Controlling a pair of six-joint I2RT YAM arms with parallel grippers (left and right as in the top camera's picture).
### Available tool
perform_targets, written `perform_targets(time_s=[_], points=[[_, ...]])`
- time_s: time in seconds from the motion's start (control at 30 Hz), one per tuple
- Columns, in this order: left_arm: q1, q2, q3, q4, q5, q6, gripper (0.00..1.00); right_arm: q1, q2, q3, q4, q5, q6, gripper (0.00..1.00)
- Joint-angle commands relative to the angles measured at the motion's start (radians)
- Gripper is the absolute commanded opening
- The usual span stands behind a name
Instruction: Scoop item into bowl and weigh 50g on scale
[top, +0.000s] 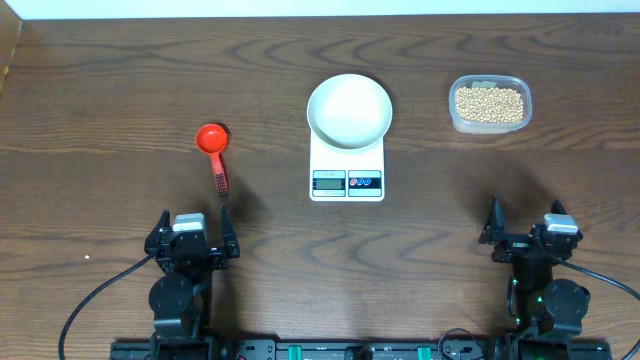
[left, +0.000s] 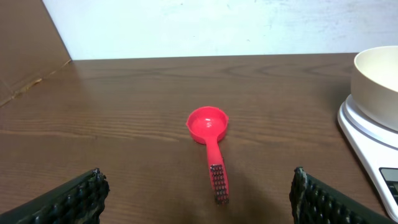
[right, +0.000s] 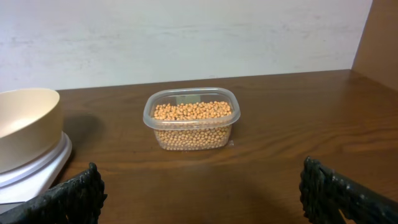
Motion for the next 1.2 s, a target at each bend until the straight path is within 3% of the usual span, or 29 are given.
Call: perform_targets(time_s=[0.0, 1.17], points=[[0.005, -0.006, -0.030, -0.003, -0.009, 0.009, 0.95, 0.006, -0.006, -0.002, -0.004, 0.004, -0.011, 0.99], [0.005, -0.006, -0.030, -0.003, -0.009, 0.009, 0.95, 0.006, -0.006, -0.002, -0.004, 0.004, -0.011, 0.99]])
